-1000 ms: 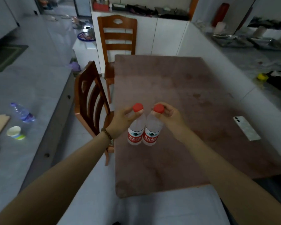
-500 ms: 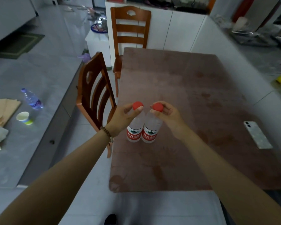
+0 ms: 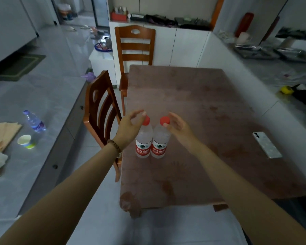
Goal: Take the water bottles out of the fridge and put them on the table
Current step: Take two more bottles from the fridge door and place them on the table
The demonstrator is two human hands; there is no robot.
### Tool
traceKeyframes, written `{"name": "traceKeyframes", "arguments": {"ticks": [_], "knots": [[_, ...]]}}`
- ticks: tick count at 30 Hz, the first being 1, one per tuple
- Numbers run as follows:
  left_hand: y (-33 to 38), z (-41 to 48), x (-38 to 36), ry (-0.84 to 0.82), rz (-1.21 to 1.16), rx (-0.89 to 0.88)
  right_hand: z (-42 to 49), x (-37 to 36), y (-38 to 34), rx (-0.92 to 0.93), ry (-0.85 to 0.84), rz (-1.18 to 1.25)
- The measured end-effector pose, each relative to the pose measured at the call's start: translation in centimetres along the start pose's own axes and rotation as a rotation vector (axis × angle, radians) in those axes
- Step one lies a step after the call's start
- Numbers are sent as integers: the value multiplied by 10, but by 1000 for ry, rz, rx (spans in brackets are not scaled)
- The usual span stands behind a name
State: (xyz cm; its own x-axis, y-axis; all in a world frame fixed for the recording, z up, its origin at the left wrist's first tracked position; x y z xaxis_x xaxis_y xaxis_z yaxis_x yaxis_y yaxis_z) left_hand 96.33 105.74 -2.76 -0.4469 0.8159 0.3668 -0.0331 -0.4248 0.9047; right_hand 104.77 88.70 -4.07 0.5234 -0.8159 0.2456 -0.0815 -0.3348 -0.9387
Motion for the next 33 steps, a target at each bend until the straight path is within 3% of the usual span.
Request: {"name": "traceKeyframes", "arguments": {"ticks": [2,5,11,14,21,26,33], "knots": [[23,0,3,62,54,-91,-18,12,-4,-26,56,-3],[69,1,-11,22,66,-278,-53,42,-4,-18,207,-42],[135,-17,-80,-323,3,-470,-198,119,-7,-80,573,-245],[169,-58,-110,-489,-51,-605,-302,127,-2,-181,834,-344],[263,-216,-121,-865,-158,-913,-544,52,-42,-312,1342,-478],[356,-364,-102,-984,-385,-1143,-696,-17,-85,-378,1646,-705],[454,-565,-30,-1014,-747,-1361,-892,-115,-108,-533,1882,-831]]}}
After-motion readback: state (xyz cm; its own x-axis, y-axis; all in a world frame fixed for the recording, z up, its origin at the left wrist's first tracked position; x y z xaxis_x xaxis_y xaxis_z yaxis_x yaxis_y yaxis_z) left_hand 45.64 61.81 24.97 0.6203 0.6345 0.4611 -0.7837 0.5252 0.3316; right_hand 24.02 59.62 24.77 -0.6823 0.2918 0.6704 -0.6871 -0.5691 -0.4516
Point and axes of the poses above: each hand's wrist, its own z-axis towards the middle knuckle, its own x-axis out of the back of the hand, y = z × x, the point moved 4 cm from there along z, towards the middle knuckle, and after that the axes turned 10 degrees about -x, right-handed, at the moved point
